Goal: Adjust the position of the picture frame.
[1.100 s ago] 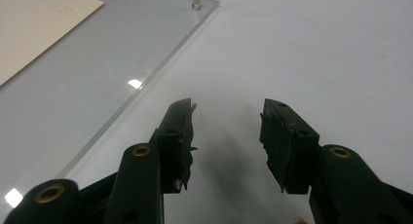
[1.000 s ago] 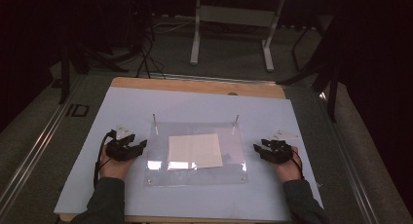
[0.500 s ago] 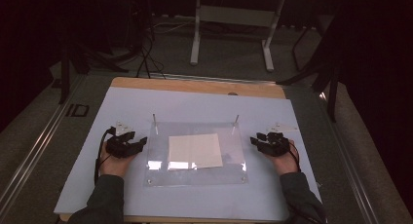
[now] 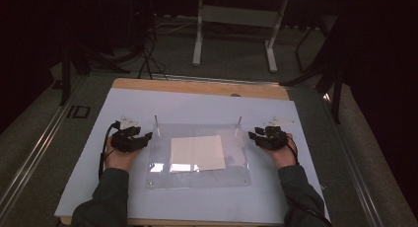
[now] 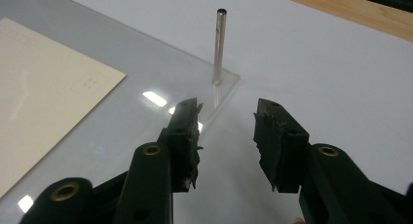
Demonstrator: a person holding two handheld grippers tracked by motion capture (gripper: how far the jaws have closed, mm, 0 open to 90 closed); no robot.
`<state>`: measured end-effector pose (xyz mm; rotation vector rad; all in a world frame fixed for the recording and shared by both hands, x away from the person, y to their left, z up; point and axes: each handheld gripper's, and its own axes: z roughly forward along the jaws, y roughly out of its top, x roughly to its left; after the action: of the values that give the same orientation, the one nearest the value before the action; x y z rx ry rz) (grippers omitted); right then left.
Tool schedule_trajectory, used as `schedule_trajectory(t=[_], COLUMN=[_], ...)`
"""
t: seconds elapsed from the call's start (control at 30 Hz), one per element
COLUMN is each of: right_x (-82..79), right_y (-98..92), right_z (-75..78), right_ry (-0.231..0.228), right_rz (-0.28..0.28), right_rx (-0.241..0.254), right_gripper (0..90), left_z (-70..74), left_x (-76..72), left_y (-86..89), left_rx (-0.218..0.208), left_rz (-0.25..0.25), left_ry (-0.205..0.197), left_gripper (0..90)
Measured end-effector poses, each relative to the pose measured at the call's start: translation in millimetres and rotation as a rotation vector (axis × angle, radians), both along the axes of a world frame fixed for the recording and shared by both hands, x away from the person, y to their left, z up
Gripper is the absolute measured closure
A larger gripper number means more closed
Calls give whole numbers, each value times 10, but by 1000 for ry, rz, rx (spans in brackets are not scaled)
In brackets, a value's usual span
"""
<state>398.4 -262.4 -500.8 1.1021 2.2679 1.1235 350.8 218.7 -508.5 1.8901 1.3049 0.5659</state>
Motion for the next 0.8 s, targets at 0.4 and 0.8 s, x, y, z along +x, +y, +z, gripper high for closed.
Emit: schedule_trajectory(t=[0.4,0.8], right_x=[131,272], right_y=[132,314], right_z=[-19,-30], right_ry=[-8,-20], right_rz=[8,16], right_rx=[2,4], right_gripper=[651,689], left_z=[-72,-51], left_x=[114,247], left_y=[-18,-64], left_rx=[-16,-25], left_rz=[-6,-10], left_ry=[-3,-14], left_gripper=[498,552])
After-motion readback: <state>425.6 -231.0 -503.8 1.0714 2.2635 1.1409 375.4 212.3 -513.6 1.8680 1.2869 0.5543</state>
